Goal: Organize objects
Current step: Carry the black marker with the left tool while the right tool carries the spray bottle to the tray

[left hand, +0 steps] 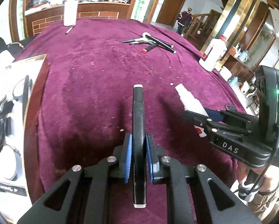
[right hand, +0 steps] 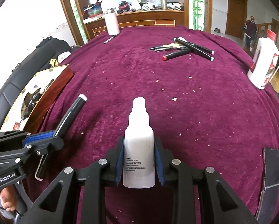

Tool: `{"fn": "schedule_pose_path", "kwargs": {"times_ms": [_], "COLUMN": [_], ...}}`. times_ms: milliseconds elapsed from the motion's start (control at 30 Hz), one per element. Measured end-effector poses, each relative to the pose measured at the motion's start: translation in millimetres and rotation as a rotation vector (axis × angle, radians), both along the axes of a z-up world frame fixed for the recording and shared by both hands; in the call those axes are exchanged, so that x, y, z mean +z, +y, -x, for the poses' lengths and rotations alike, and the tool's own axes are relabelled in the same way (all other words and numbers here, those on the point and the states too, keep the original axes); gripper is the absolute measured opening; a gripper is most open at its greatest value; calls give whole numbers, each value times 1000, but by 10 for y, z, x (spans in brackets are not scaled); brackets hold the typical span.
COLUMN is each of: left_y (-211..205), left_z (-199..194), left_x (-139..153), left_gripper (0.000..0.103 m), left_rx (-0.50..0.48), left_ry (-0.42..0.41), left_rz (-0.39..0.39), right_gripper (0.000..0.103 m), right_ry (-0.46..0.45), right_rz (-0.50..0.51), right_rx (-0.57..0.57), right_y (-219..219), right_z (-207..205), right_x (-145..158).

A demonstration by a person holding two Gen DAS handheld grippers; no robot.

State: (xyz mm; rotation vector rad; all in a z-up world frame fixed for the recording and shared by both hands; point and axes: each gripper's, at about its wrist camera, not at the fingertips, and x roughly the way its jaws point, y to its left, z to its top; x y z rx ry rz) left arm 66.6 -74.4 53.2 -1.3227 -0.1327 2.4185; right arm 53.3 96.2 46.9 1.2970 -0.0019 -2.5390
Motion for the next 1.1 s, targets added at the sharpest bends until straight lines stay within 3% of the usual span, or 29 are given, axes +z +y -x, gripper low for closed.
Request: {"fn": "schedule_pose_path", "kwargs": {"times_ms": [633, 1100], "left_y": [-461, -1328], "left_z": [-130, -389], "left_x": [159, 336], "left_gripper": [14, 14], "left_rx": [96, 295], "left_ry": [12, 32], "left_rz": [-36, -75], "right_gripper": [32, 32], "right_ry": [6, 9], "right_rz": [9, 12], "right_rx": [127, 211], "right_y": [-440, -787], "right_z": [77, 178], "right_x": [46, 51]}}
